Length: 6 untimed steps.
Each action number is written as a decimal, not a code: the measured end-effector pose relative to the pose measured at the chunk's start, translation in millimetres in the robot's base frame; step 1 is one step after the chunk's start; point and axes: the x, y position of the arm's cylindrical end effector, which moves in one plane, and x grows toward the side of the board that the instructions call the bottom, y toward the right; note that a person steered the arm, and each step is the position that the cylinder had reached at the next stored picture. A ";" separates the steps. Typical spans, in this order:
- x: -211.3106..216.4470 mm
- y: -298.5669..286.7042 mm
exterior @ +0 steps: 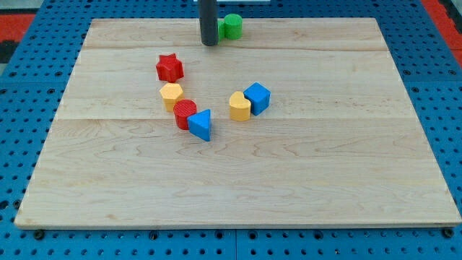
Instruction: Point your arm to the red star
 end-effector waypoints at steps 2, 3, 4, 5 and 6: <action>55.8 3.8; 81.1 44.0; 87.3 16.6; 87.3 -32.8; 115.1 -69.8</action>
